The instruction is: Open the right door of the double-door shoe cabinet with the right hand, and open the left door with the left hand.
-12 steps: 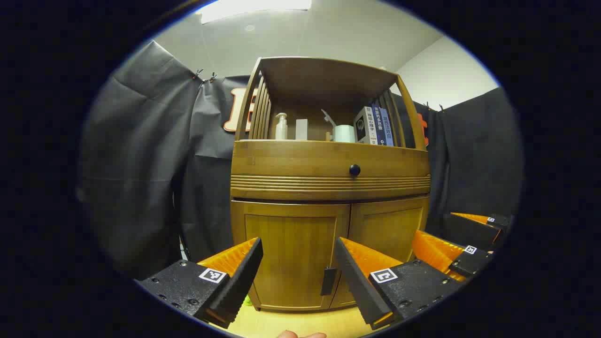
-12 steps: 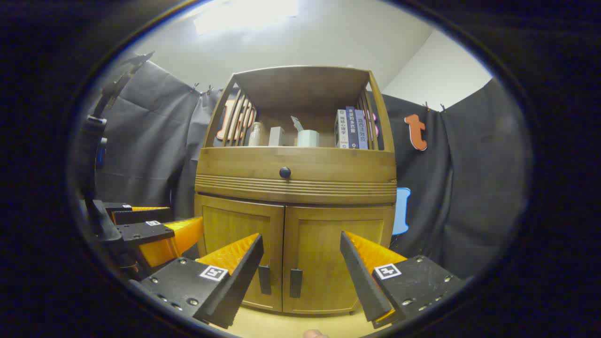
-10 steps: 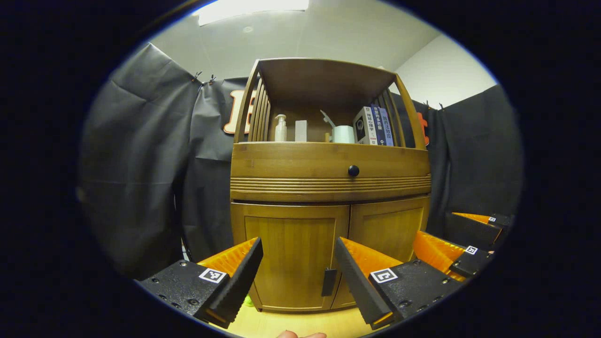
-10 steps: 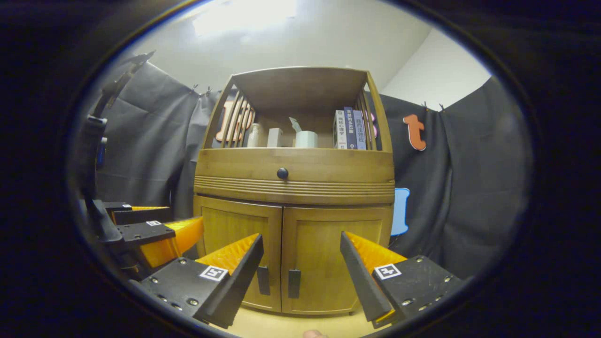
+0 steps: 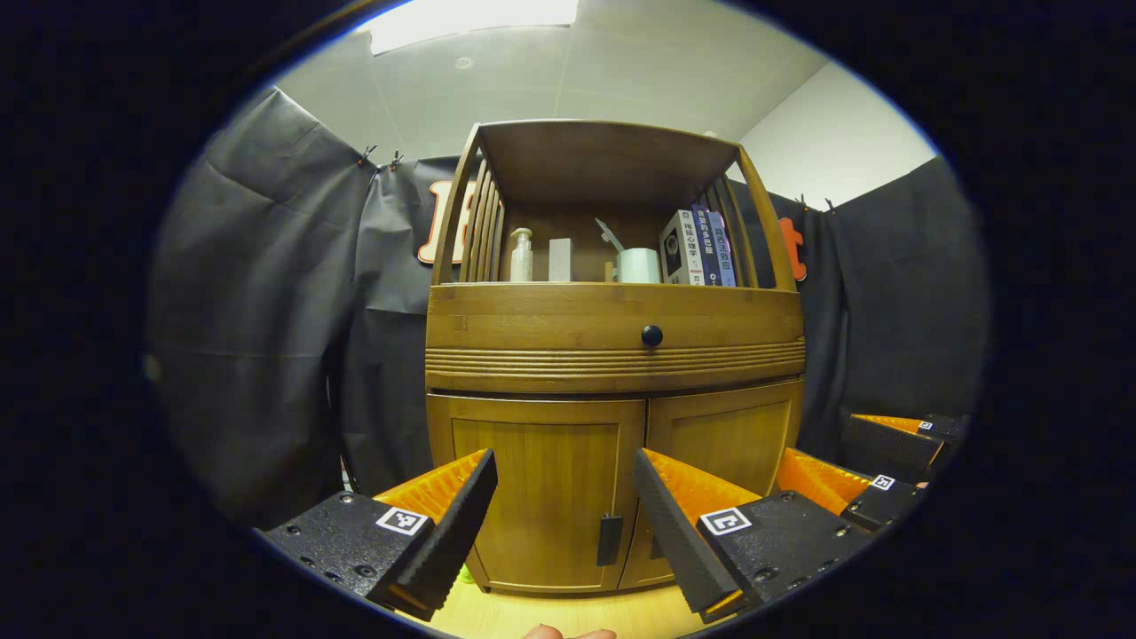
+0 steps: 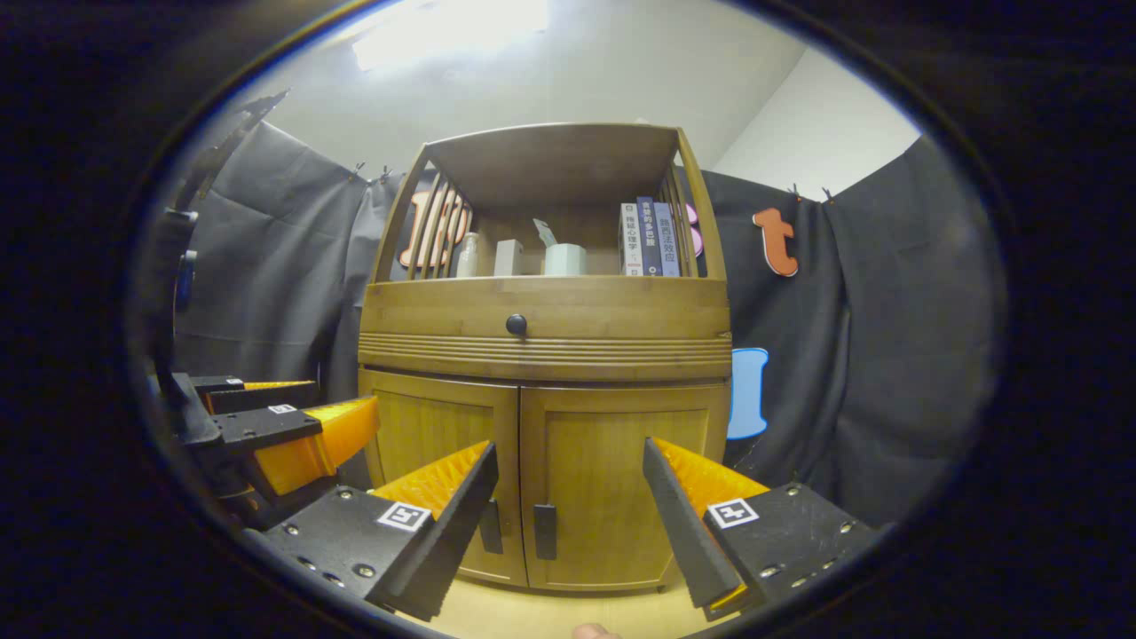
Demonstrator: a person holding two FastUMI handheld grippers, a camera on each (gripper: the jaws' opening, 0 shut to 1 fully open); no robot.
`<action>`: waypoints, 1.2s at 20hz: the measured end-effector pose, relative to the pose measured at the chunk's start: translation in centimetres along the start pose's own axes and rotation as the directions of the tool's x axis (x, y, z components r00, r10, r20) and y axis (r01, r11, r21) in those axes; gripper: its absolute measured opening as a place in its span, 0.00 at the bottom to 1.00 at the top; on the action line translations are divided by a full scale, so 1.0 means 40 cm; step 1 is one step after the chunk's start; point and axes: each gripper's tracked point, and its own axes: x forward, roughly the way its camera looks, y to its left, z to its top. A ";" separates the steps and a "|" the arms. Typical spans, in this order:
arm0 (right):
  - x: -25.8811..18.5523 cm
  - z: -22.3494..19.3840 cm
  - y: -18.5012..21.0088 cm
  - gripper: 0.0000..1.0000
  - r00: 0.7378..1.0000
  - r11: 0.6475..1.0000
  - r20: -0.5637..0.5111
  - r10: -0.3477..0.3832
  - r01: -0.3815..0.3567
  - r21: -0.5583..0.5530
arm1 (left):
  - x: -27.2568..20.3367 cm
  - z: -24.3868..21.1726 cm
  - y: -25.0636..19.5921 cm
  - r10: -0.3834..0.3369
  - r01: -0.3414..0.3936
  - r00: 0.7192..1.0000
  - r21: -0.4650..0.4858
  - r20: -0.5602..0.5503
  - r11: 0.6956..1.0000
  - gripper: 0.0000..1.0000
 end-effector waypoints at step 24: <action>0.289 -0.440 0.114 0.59 0.938 0.995 -0.343 0.052 -0.080 -0.065 | -0.143 0.006 0.373 0.409 -0.407 0.912 0.093 -0.001 0.909 0.92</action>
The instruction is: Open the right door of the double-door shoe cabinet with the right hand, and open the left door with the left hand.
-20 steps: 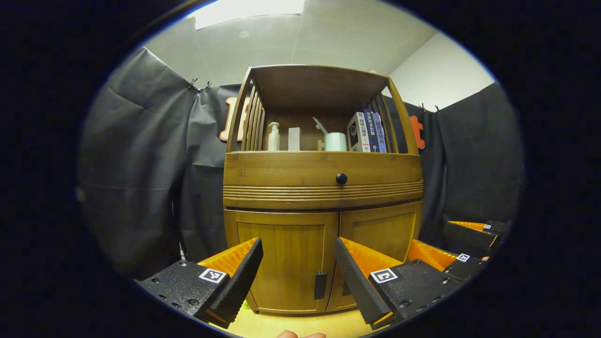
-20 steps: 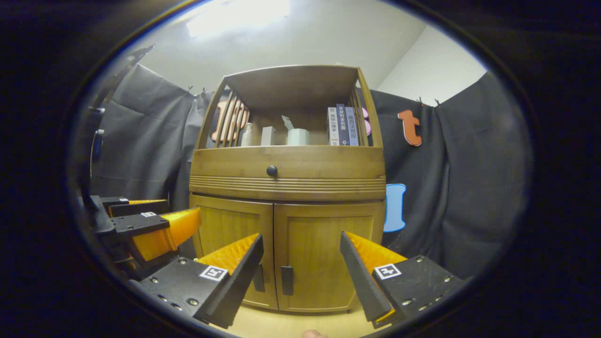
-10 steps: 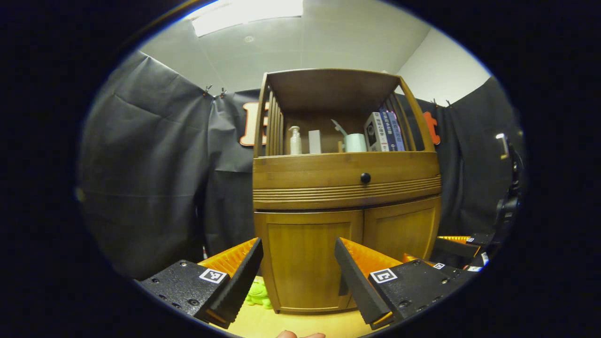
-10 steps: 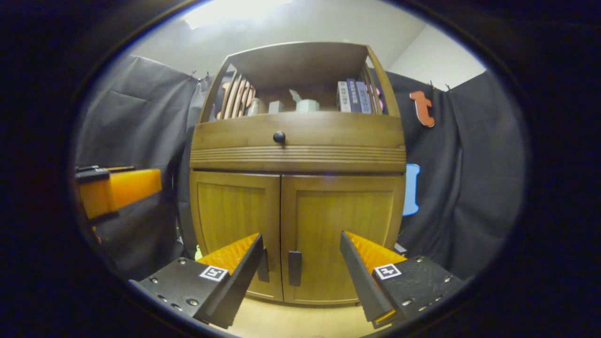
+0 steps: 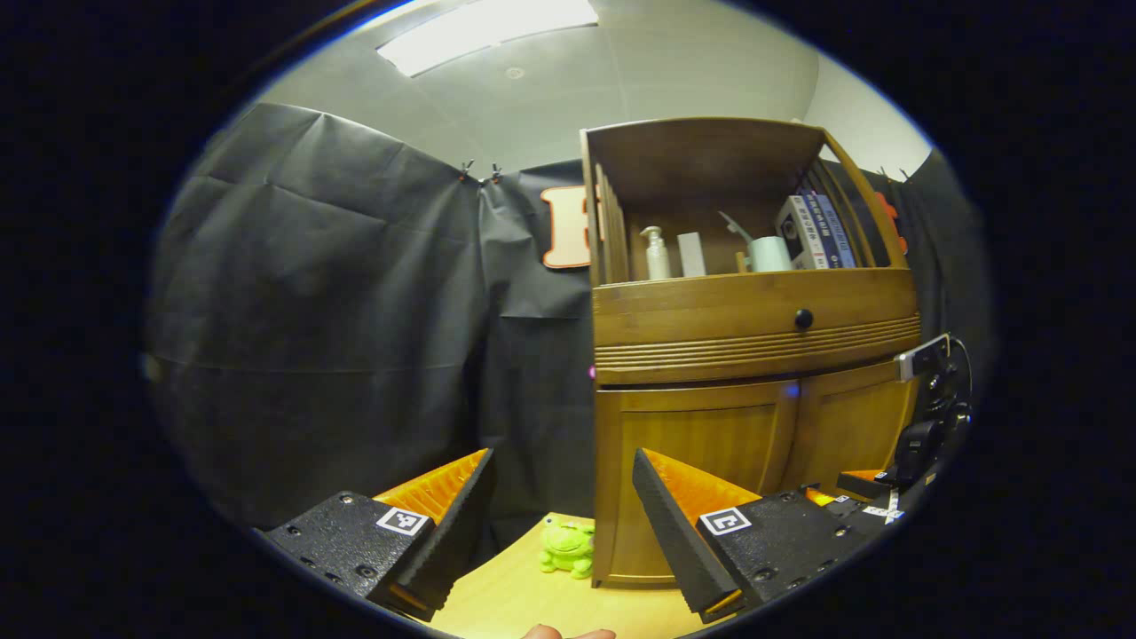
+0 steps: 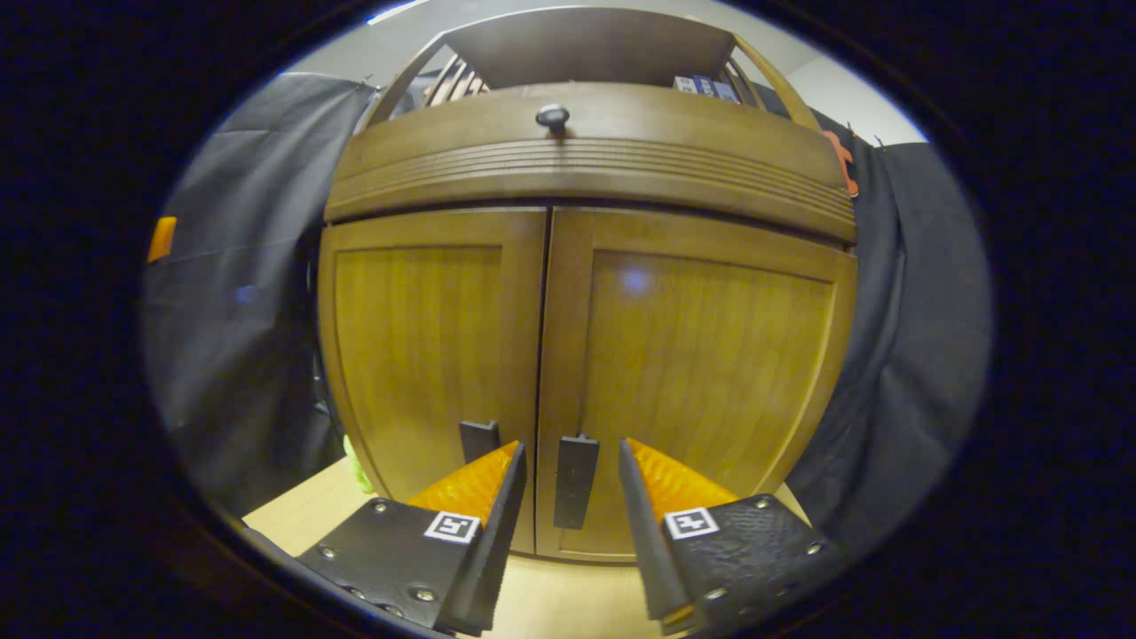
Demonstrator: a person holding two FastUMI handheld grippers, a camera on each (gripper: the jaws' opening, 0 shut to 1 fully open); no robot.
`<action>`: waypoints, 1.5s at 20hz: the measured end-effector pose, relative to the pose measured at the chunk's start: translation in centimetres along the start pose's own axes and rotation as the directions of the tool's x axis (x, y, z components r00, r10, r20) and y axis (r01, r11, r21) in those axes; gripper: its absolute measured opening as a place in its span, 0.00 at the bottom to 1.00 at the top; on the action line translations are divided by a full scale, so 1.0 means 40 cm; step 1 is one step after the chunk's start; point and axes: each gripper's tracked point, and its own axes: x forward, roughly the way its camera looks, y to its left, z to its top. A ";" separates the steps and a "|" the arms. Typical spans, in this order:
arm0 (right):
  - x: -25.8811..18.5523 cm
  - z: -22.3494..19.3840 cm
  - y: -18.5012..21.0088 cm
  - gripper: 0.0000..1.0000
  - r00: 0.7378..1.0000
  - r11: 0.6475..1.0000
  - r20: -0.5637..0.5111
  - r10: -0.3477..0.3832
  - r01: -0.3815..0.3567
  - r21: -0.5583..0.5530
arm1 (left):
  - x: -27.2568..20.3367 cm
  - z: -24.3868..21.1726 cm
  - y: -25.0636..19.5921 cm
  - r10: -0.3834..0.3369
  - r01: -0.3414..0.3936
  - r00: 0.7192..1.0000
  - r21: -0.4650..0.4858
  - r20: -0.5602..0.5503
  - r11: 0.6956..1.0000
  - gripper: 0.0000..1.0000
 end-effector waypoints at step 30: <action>-0.102 -0.134 -0.069 0.27 0.981 0.968 -0.117 -0.158 0.177 0.176 | -0.007 -0.004 -0.031 -0.114 0.114 0.993 0.001 -0.003 0.993 0.92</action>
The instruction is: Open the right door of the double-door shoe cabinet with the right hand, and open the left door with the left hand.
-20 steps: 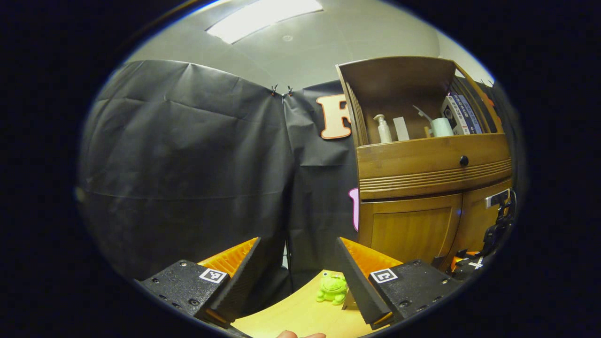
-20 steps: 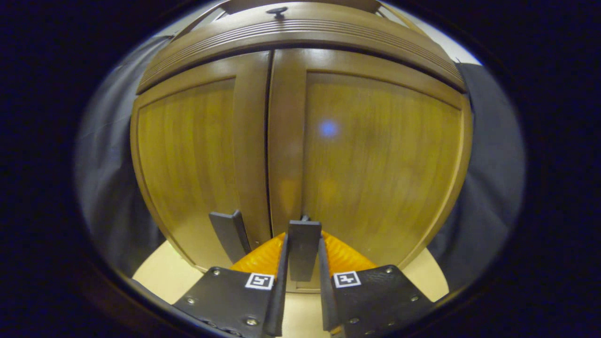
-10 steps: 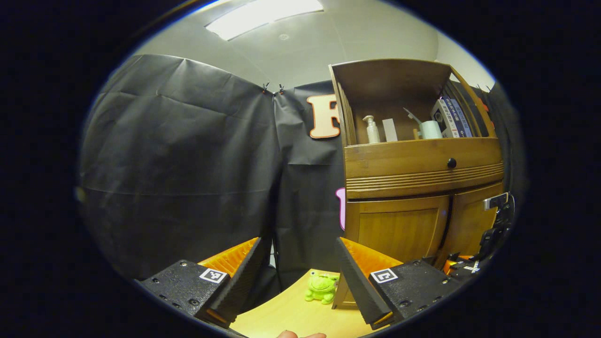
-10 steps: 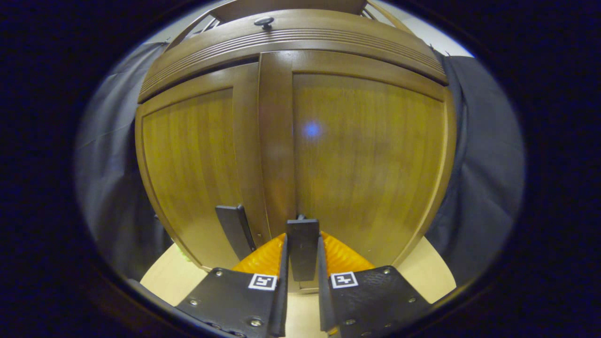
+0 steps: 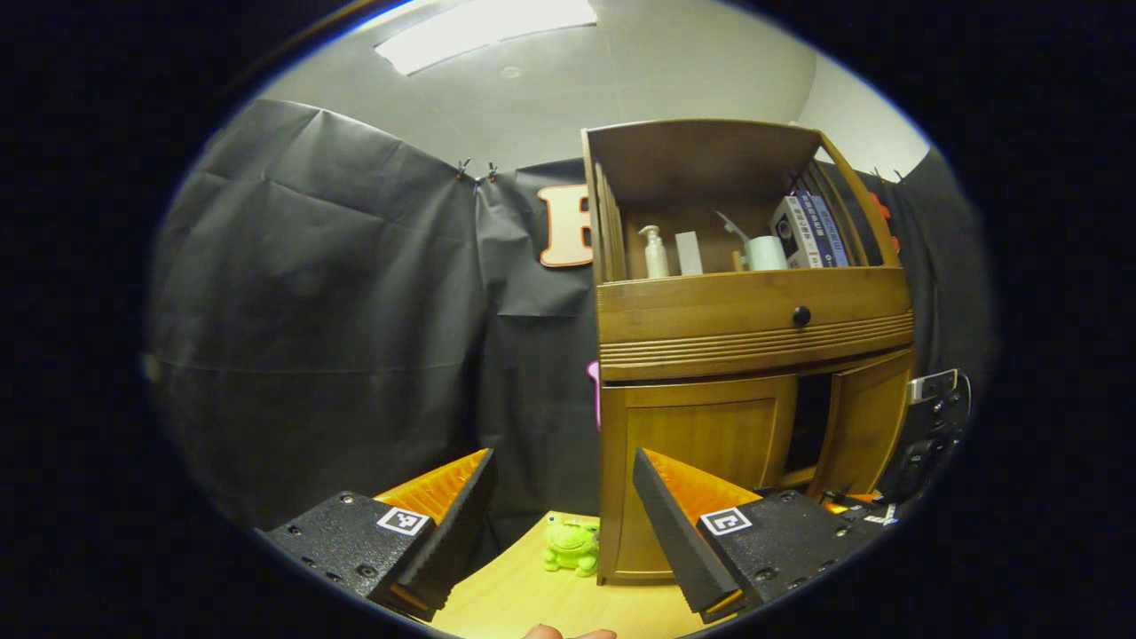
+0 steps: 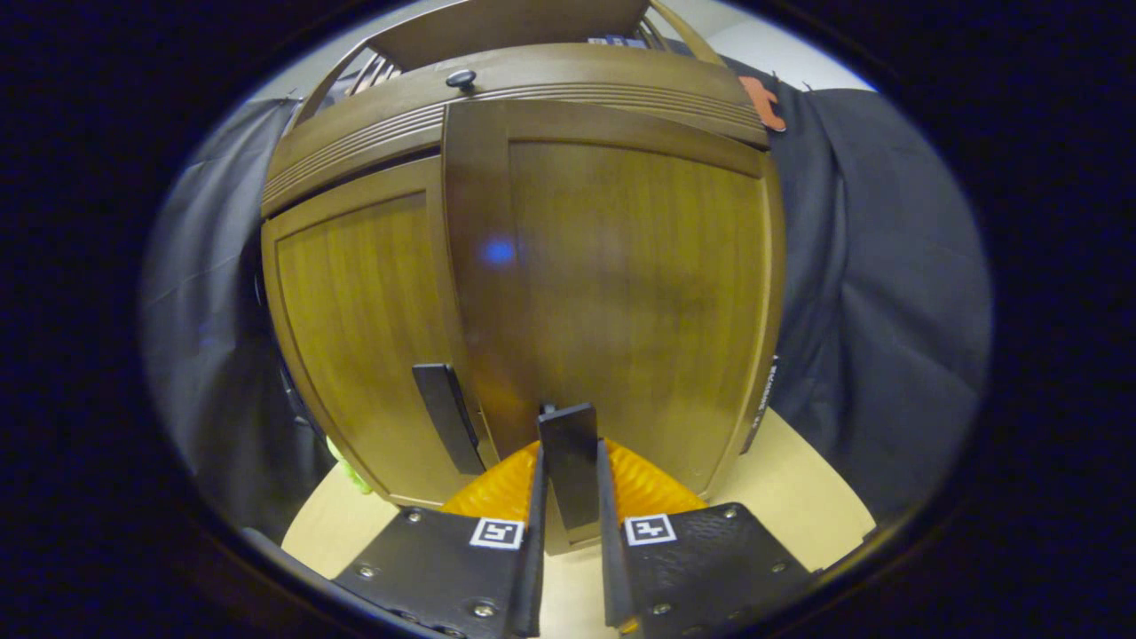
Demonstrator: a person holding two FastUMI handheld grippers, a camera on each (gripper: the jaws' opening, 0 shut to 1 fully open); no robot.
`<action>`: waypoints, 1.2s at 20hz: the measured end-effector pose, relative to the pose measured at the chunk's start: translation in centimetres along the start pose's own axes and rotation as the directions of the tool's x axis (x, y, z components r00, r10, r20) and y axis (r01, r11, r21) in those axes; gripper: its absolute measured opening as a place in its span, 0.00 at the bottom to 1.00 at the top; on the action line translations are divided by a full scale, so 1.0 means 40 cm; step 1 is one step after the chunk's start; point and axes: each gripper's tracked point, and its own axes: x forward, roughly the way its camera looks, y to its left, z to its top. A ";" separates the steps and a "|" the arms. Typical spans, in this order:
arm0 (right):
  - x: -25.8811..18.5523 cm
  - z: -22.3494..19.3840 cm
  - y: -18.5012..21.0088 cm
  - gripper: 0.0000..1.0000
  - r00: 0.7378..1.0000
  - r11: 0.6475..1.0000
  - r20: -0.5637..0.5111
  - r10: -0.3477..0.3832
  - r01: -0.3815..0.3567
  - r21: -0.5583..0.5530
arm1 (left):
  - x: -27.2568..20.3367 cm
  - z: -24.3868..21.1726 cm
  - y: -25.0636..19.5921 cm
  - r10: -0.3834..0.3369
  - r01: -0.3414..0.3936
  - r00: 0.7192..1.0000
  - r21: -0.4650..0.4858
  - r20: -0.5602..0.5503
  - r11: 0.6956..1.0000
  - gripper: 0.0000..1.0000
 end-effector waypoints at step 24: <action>-0.208 -0.054 -0.271 0.12 0.984 0.983 0.007 -0.178 0.177 0.042 | -0.033 -0.023 -0.352 -0.351 0.350 0.936 -0.066 0.007 0.934 0.94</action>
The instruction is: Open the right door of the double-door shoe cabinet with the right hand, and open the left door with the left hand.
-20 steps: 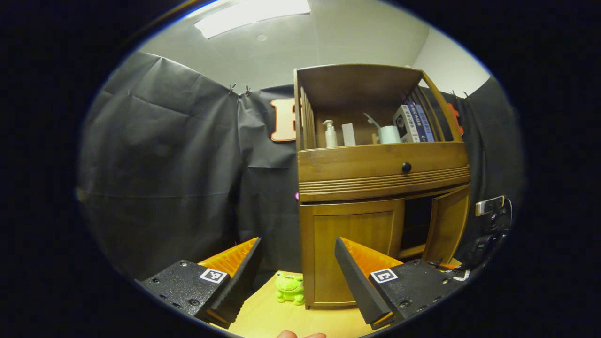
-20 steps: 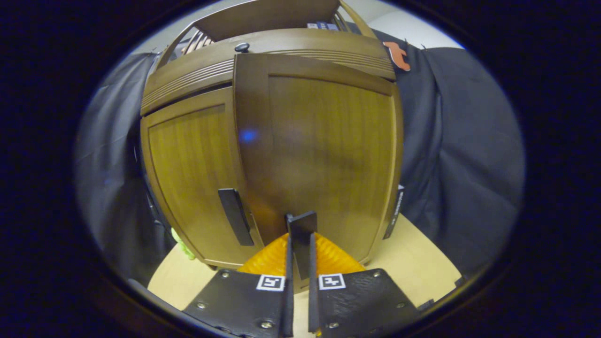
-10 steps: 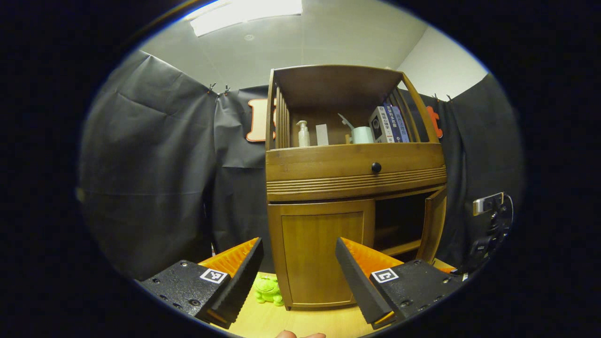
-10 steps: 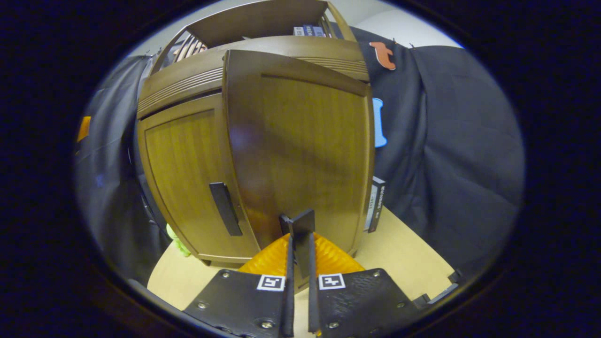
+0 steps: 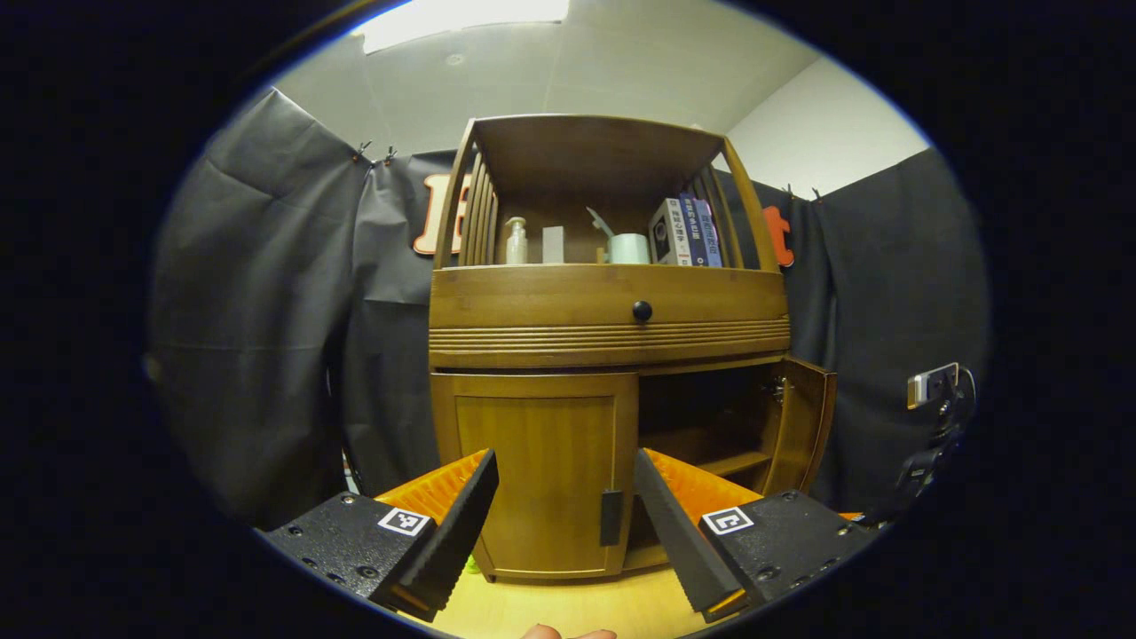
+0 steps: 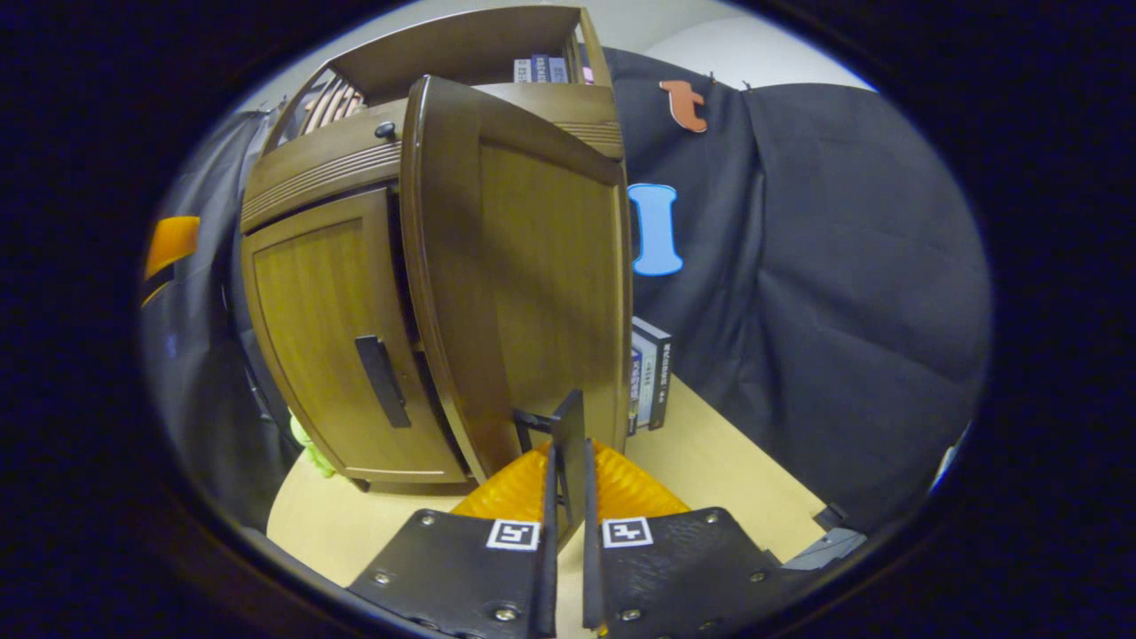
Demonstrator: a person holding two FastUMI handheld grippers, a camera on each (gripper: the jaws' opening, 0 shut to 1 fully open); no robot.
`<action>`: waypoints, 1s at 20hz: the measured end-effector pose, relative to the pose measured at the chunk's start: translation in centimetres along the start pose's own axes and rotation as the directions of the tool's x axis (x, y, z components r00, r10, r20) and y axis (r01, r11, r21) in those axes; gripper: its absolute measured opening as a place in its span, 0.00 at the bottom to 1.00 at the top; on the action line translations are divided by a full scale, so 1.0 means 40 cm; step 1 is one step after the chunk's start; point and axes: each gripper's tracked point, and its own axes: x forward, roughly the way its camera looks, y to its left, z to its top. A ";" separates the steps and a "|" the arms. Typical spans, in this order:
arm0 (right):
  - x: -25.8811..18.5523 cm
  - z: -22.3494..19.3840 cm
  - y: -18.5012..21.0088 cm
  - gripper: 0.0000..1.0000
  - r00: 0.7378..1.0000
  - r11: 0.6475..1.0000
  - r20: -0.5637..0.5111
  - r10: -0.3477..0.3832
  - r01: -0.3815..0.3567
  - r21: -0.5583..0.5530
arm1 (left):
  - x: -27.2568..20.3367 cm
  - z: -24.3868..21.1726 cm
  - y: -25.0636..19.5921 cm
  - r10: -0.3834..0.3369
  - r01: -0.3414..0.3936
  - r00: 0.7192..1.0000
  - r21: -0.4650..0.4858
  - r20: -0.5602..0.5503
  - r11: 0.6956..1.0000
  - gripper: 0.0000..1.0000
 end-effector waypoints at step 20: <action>-0.015 0.019 -0.214 0.08 0.997 0.996 0.014 -0.073 0.073 -0.049 | 0.140 -0.138 -0.108 -0.087 0.086 0.993 -0.017 -0.075 0.996 0.96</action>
